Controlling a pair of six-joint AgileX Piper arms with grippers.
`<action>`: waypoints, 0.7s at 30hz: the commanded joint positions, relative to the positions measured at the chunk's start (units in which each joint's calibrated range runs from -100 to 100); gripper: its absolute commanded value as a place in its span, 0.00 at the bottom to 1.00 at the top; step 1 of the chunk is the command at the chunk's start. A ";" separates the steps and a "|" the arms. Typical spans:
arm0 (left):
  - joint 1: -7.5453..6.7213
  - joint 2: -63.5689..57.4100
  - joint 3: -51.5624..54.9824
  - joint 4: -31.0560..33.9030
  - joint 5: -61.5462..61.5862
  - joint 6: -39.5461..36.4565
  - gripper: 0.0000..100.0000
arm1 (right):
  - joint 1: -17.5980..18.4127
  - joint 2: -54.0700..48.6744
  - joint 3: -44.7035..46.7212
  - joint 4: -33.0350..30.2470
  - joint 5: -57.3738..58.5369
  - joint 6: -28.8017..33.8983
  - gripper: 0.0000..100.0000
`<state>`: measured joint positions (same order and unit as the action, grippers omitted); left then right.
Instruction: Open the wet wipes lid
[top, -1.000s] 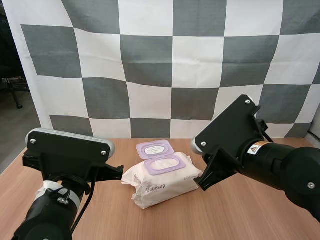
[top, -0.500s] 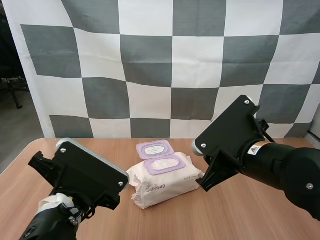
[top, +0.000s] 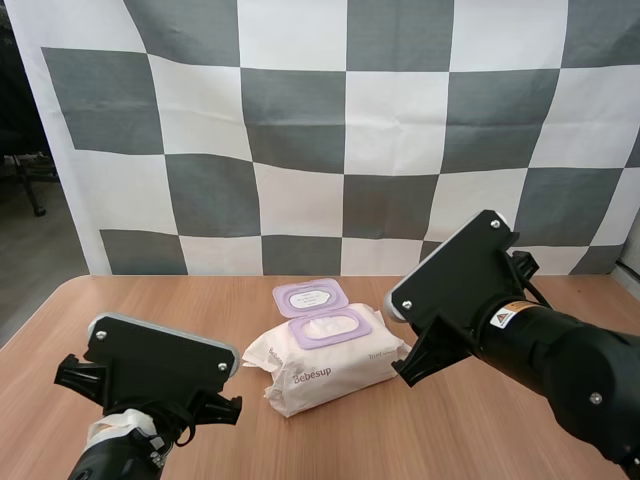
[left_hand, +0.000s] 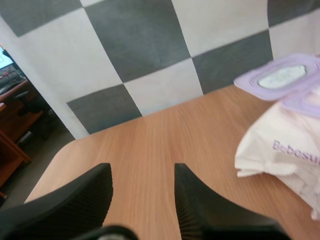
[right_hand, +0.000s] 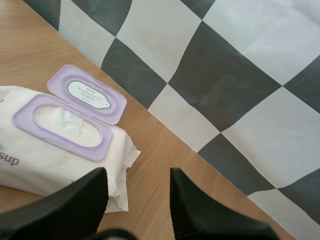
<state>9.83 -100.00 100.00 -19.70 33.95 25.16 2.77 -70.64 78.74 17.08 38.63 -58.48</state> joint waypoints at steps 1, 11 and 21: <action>0.04 0.00 0.00 2.24 -2.66 -15.74 0.65 | -0.02 0.04 1.81 0.17 -10.48 -0.44 0.66; 0.04 0.00 0.00 4.15 -2.97 -19.98 0.65 | 0.14 0.04 3.24 0.17 -15.40 -1.12 0.00; -5.23 0.00 0.00 11.27 -3.86 -27.30 0.65 | 0.14 0.04 3.39 13.93 -14.46 -1.12 0.00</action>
<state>6.38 -100.00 100.00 -8.82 30.03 -1.87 2.92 -70.64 82.01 26.72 23.79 -59.58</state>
